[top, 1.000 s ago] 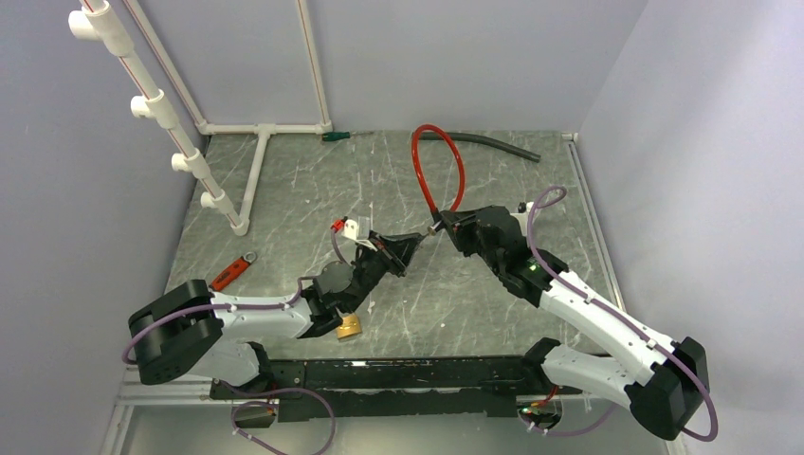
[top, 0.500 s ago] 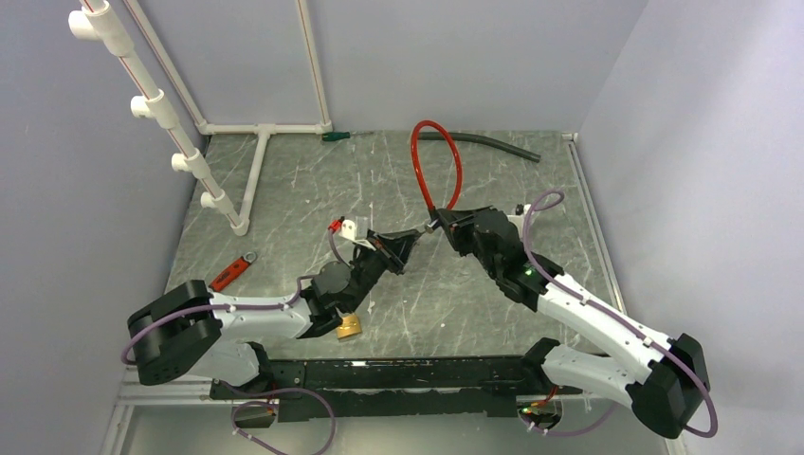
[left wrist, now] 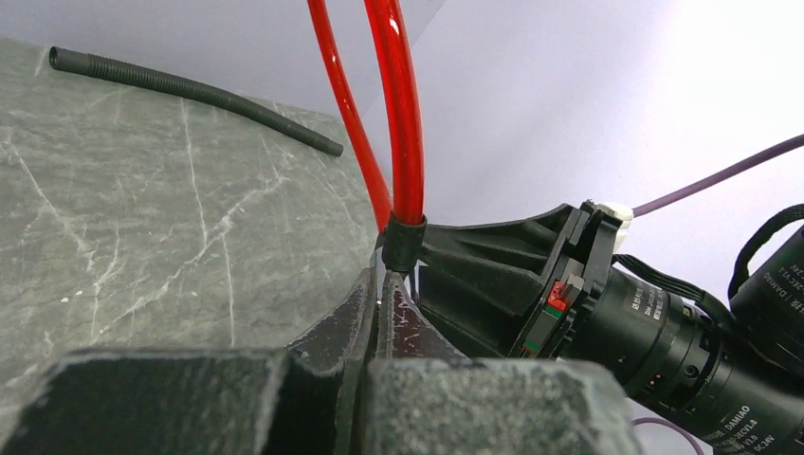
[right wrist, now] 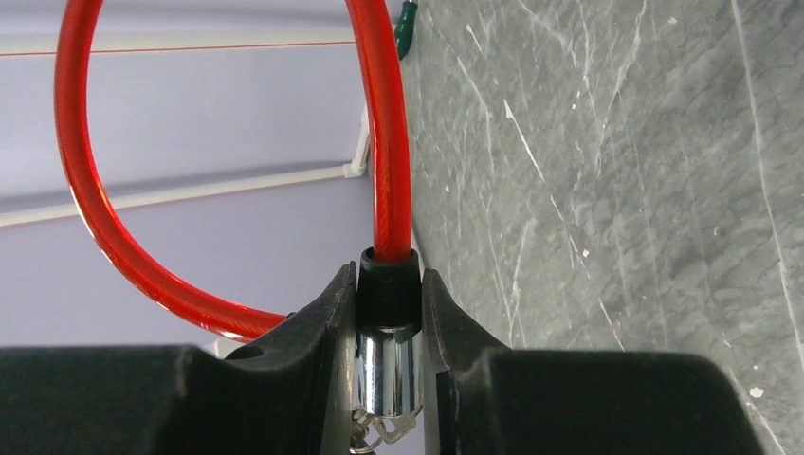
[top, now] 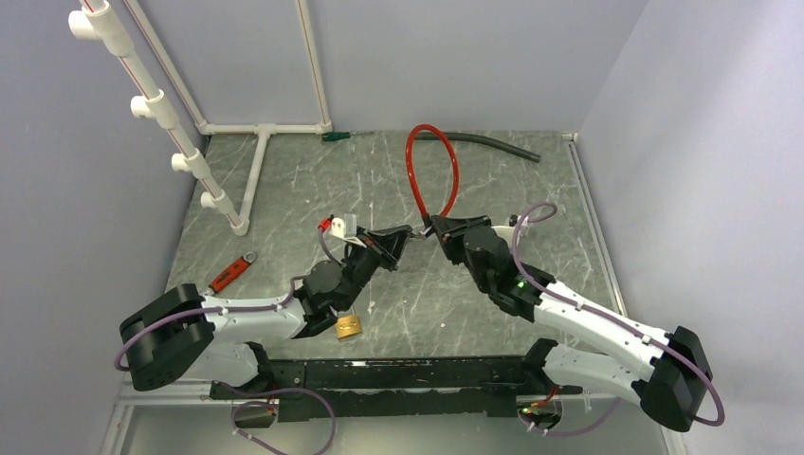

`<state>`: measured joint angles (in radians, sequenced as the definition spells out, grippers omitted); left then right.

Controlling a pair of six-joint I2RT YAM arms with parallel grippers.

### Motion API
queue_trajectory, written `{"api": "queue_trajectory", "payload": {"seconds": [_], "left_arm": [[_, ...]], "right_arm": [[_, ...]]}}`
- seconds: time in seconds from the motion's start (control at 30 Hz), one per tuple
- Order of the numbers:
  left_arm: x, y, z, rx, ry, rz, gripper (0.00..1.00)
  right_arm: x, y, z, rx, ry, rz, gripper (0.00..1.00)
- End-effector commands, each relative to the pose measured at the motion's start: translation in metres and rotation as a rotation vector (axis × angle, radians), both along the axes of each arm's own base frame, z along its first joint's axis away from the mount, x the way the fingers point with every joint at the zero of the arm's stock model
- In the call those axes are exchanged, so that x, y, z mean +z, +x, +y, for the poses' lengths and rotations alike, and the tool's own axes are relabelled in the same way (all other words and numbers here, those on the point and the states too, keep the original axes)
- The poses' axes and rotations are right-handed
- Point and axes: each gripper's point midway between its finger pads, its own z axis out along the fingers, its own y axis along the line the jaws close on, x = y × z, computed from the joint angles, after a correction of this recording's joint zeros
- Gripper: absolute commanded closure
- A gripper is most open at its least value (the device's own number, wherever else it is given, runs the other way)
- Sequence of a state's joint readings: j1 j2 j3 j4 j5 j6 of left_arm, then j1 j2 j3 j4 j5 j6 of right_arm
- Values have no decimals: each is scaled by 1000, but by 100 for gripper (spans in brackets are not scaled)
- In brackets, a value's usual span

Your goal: Unlock with the key

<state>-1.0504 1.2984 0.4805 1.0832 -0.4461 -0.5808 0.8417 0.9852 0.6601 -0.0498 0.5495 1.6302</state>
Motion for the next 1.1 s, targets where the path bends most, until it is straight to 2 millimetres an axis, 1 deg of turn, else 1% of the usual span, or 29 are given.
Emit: {"api": "queue_trajectory", "payload": {"seconds": [0.0, 0.1, 0.2, 0.27, 0.33, 0.47, 0.57, 0.6, 0.67, 0.77, 0.8, 0.87, 0.9, 0.93, 1.0, 1.07], "left_arm": [[11, -2, 4, -10, -61, -10, 100], [-9, -4, 15, 9, -30, 38, 100], [-43, -7, 32, 49, 29, 121, 100], [-59, -10, 45, 75, 39, 161, 100], [-69, -14, 58, 91, 29, 182, 100], [-74, -22, 75, 109, 35, 210, 100], [-68, -25, 83, 110, 40, 195, 100], [-64, -27, 86, 108, 34, 187, 100], [-63, -29, 88, 106, 44, 184, 100], [-61, -31, 90, 97, 38, 179, 100], [-61, -32, 90, 94, 35, 178, 100], [-58, -33, 88, 82, 35, 173, 100], [-57, -34, 87, 74, 35, 168, 100], [-54, -35, 86, 65, 32, 161, 100], [-46, -38, 83, 41, 22, 143, 100], [-38, -42, 78, 2, 18, 126, 100]], "right_arm": [[36, -4, 8, 11, 117, -56, 100], [22, -5, -13, -70, 2, 43, 100], [-4, -8, -39, -152, -143, 171, 100], [-25, -9, -46, -140, -220, 243, 100], [-48, -9, -47, -96, -296, 296, 100], [-97, -20, -41, 17, -469, 421, 100], [-125, -29, -37, 105, -570, 499, 100], [-132, -31, -34, 134, -589, 518, 100], [-142, -34, -32, 174, -627, 525, 100], [-146, -35, -31, 204, -646, 500, 100], [-145, -34, -30, 221, -660, 487, 85], [-142, -32, -29, 271, -712, 460, 49], [-143, -32, -28, 306, -748, 450, 33], [-141, -31, -28, 345, -786, 429, 23], [-137, -28, -28, 422, -866, 377, 13], [-131, -26, -26, 512, -935, 300, 6]]}}
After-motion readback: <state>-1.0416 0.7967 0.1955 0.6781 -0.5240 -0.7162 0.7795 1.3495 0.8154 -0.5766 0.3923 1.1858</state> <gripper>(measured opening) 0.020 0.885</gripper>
